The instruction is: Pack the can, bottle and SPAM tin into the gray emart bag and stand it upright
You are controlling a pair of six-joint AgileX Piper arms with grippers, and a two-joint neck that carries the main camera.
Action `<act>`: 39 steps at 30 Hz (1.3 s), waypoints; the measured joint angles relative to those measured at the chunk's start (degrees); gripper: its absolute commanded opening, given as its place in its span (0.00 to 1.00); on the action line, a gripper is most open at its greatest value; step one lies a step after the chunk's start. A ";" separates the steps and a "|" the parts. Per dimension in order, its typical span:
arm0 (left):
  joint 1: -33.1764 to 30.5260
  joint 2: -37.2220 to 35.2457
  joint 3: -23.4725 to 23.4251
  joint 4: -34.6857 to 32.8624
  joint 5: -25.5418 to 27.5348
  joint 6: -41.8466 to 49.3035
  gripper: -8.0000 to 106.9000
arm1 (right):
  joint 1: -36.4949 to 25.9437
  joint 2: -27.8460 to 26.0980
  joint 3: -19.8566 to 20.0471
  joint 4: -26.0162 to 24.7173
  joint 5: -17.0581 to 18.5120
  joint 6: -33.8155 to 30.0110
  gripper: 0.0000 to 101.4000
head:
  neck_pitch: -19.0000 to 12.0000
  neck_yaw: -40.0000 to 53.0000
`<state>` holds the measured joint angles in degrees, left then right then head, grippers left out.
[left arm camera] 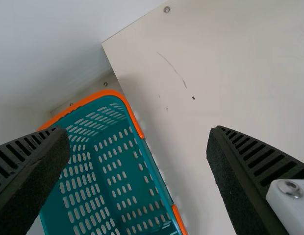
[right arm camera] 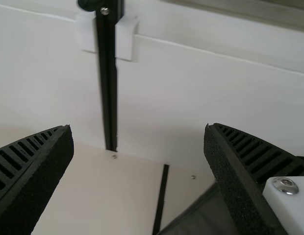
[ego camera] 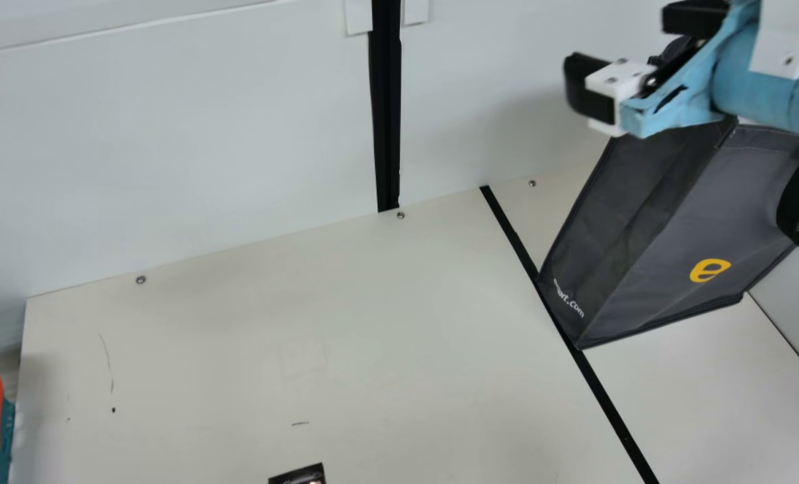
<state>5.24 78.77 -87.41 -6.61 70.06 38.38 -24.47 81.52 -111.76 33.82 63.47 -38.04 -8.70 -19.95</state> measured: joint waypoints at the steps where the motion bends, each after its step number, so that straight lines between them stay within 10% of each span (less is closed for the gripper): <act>1: 0.00 0.00 0.00 0.00 0.00 0.00 0.85 | 0.88 -0.26 0.61 0.00 0.14 0.50 0.94 | 0.00 0.00; 23: 0.00 0.00 0.00 0.00 0.00 0.00 0.85 | 9.32 -5.37 18.54 1.30 -1.10 5.26 0.94 | 0.00 0.00; 39: 0.00 0.00 0.00 0.00 0.00 0.00 0.85 | 9.32 -5.42 18.77 1.44 -1.50 5.09 0.94 | 0.00 0.09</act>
<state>5.24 78.77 -87.41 -6.61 70.06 38.38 -15.14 76.10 -92.99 35.25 61.97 -32.95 -8.70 -19.86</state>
